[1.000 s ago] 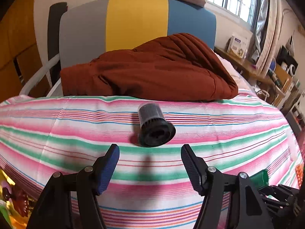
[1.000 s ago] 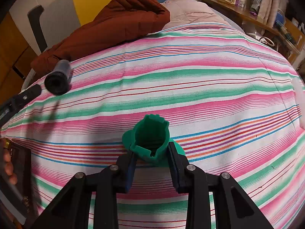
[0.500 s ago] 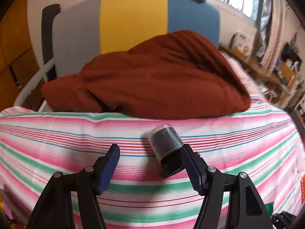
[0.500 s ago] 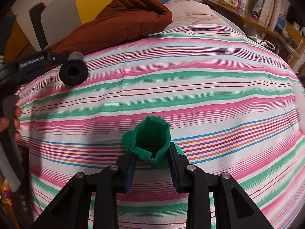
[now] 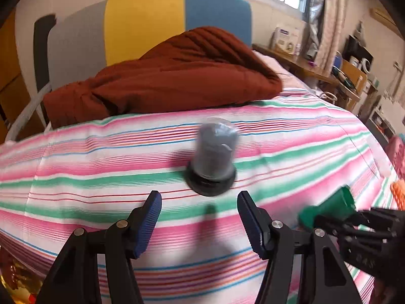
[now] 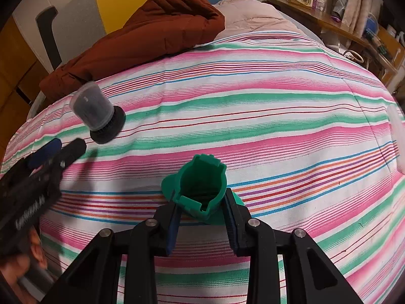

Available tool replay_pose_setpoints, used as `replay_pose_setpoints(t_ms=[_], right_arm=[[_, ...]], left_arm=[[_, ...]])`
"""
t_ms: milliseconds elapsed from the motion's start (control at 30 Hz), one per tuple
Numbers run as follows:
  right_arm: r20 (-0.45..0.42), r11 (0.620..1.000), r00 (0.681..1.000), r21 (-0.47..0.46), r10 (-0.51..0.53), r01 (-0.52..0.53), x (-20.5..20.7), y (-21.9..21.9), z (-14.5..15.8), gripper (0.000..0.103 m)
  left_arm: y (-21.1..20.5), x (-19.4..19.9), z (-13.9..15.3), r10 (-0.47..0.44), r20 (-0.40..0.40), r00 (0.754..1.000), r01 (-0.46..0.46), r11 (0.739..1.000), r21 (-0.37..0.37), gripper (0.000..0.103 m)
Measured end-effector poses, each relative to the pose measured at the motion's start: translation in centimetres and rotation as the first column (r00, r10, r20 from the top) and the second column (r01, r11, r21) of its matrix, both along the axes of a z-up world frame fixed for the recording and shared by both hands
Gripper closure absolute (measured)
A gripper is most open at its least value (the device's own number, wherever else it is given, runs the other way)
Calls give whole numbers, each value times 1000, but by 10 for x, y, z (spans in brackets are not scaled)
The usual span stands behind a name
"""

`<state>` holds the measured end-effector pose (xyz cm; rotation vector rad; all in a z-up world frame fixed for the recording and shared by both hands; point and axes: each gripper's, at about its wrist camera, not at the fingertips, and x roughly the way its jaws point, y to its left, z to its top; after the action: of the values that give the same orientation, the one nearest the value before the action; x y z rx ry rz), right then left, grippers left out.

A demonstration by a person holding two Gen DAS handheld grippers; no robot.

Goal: Organize rigid objects
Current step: 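Grasp the black-capped clear container with the left tool while the right tool holds the teal piece, then carry the clear container into the gold tray and open the left tool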

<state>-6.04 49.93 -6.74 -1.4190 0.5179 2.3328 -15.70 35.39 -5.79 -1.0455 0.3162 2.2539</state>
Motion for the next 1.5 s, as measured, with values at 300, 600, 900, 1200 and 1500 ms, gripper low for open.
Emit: replay_pose_setpoints(t_ms=[300,600,900,1200,1500], right_arm=[[3,1000,1000,3,4,-4,-1,2,-1,71],[3,1000,1000,24,16,-16,-4,1,-2,71],[6,997,999,64,31,-32,-2,-3,-2,71],[9,993,999,109,53,-54,-3,-8,-2,71],[5,987,997,142,74,-74,-2,-12,-2,71]], left_arm=[[46,-23,17,43,-59,997,-45,998,-33,38],[32,-23,10,32,6,999,-32,999,22,60],[-15,14,23,67,60,996,-73,991,112,60],[-68,73,39,48,64,997,-59,981,182,60],[-113,120,42,58,89,994,-76,974,213,60]])
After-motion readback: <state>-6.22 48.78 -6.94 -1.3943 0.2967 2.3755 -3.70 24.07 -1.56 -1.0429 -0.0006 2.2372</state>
